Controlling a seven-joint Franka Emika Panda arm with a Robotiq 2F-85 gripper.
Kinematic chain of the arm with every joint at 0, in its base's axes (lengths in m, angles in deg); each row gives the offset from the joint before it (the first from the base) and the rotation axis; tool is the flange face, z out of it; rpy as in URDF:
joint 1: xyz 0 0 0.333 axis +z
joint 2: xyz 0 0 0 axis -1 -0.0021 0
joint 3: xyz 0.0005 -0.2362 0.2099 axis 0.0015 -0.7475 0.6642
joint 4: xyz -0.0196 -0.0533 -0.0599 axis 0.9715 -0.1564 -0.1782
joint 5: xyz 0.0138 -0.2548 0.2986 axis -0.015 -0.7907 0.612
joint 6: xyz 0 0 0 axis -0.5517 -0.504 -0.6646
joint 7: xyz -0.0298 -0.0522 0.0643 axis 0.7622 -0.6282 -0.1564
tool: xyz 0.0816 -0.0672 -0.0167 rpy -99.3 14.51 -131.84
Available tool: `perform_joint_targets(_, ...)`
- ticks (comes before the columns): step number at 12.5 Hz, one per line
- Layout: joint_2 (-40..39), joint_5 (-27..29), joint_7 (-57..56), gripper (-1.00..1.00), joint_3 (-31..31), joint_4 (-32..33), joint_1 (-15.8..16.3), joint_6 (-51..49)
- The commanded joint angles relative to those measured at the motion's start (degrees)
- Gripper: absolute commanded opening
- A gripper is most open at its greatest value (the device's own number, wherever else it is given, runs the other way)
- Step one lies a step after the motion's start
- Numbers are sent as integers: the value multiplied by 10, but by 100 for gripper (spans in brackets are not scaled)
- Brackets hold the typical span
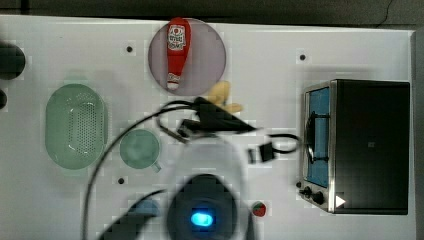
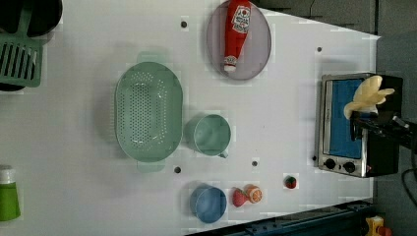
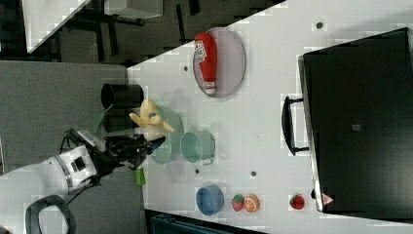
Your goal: Pick Banana and place it in mug.
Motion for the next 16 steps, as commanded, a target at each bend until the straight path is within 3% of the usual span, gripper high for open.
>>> perform_joint_targets(1, -27, 10, 151, -43, 78, 20, 38, -34)
perform_joint_targets(7, -112, 26, 379, -43, 190, 20, 47, -1)
perform_joint_targets(14, -272, 30, 384, -43, 202, 30, 47, 167)
perform_joint_targets(15, -282, 29, 384, -36, 199, 31, 47, 168)
perform_joint_targets(16, -287, 29, 384, -15, 198, 33, 46, 171)
